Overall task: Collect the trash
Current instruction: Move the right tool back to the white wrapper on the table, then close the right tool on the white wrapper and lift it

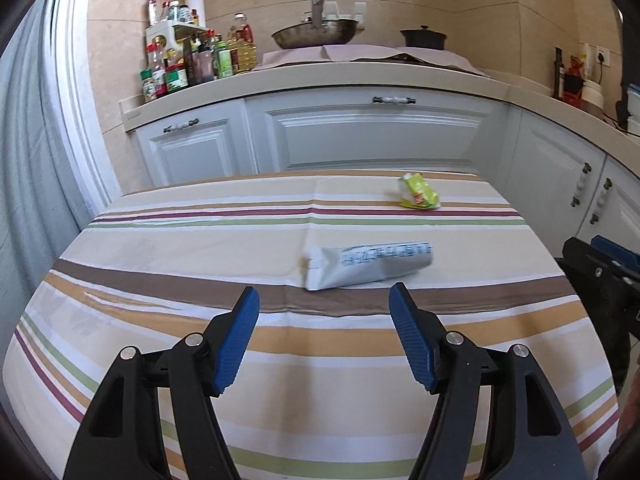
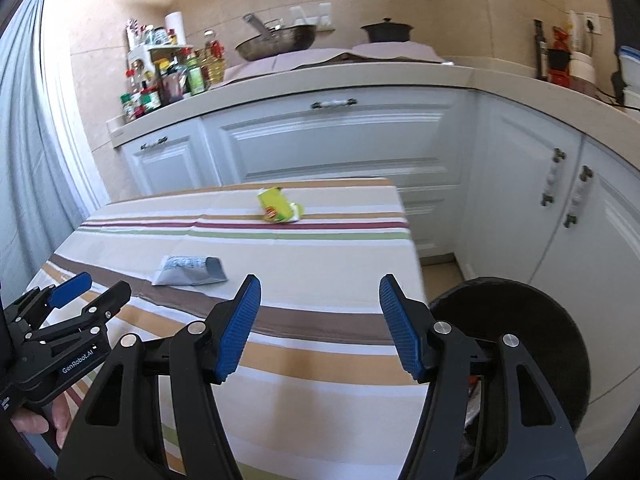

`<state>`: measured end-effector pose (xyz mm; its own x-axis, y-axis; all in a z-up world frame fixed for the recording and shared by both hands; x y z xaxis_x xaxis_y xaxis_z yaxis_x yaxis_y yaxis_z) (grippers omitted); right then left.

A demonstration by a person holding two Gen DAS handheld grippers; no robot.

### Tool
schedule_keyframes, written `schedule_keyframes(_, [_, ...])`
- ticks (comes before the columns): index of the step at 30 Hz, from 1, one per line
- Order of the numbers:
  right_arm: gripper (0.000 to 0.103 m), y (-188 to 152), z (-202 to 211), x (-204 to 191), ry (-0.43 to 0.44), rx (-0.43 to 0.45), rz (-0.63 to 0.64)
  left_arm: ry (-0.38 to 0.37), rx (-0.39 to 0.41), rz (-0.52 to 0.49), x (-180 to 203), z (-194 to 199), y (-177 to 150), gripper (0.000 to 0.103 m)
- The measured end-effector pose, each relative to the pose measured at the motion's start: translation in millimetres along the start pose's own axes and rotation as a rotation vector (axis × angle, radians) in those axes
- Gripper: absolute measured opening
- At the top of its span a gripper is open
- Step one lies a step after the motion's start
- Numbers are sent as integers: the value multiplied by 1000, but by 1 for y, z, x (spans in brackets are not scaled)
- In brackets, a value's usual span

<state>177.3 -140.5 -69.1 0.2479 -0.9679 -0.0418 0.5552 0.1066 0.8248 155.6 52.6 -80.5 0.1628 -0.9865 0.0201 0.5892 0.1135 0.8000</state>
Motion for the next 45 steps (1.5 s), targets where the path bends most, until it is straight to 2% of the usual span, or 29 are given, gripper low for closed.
schedule_keyframes(12, [61,21,-45,-65,120,-53,102,100,-4,79,-67,-4,1,67])
schedule_keyframes(22, [61,36,-83,-97,197,-114,195,195,-7,152,-121,-11,8,68])
schedule_keyframes(29, [61,30,-104,-109,243,-184,235,242,-29,173,-140,-17,3,68])
schedule_keyframes(34, [61,22,-111,-115,257,-228,252,244,-43,173,-141,-20,-1,68])
schedule_keyframes(45, [59,6,-96,-133,310,-249,298,229,-44,173,-141,-20,-1,68])
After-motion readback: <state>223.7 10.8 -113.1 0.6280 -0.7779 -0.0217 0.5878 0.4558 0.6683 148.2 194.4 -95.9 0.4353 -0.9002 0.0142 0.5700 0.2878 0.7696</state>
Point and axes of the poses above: each gripper's, at about its wrist camera, not at the fingertips, and z roughly against the way its jaws point, x to its right, y to its top, the point moved 5 cm from there along -z, roughly the way its jaws point, and after that the axes turned 6 degrees about z, right-handed, at the moved point
